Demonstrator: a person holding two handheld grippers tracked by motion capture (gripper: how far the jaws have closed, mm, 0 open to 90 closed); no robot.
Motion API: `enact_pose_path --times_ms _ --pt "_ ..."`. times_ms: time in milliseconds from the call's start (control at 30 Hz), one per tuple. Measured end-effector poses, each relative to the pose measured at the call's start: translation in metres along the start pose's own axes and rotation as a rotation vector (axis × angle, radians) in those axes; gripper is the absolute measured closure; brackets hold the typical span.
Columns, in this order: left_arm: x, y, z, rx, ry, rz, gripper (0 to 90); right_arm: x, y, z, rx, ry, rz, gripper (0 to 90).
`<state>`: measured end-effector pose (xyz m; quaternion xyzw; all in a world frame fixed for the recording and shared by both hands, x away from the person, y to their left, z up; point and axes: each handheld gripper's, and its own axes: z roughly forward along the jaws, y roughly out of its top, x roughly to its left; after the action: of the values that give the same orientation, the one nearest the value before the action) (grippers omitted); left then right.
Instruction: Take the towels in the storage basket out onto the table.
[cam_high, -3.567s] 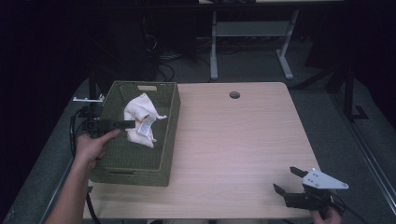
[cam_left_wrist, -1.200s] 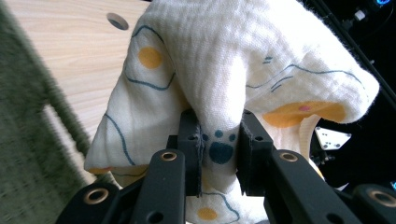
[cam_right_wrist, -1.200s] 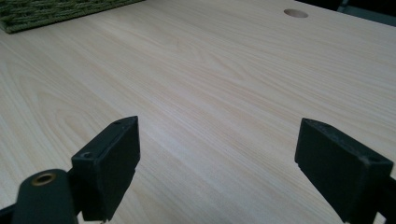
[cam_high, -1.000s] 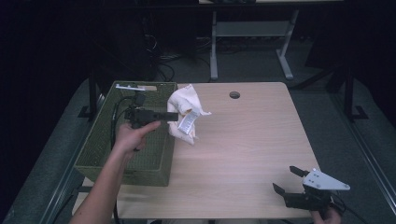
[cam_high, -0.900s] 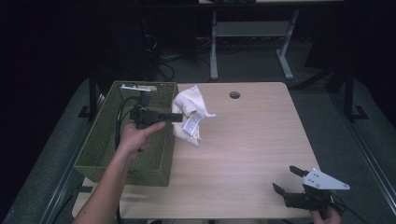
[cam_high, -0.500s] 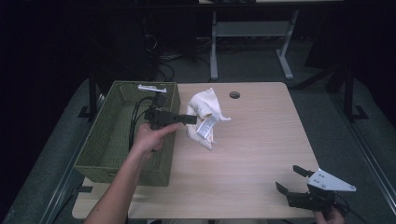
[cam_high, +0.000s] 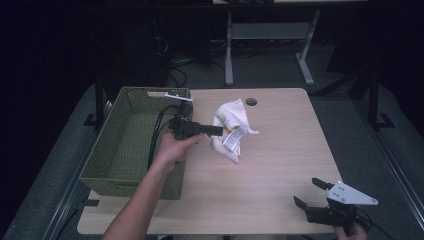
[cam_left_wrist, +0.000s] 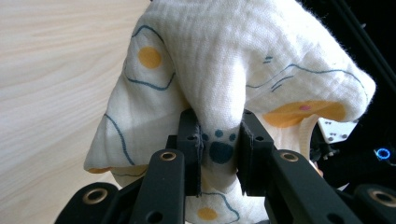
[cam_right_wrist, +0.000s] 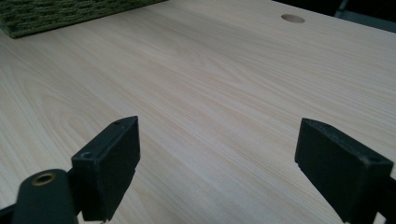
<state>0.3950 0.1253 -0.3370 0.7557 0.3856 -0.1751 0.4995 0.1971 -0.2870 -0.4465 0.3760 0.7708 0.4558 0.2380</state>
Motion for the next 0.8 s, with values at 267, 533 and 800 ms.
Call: enact_pose_path --times_ms 267,533,800 --pt "0.0 0.001 0.025 0.035 0.027 0.013 73.5 -0.001 0.0 -0.001 0.0 -0.002 0.004 13.8" --pt "0.001 -0.002 0.049 0.057 0.041 0.003 73.0 0.0 0.0 -0.001 0.0 0.003 -0.009 13.8" --pt "0.002 -0.008 0.067 0.087 0.088 0.017 71.9 -0.001 0.0 -0.002 -0.004 0.001 -0.001 13.8"
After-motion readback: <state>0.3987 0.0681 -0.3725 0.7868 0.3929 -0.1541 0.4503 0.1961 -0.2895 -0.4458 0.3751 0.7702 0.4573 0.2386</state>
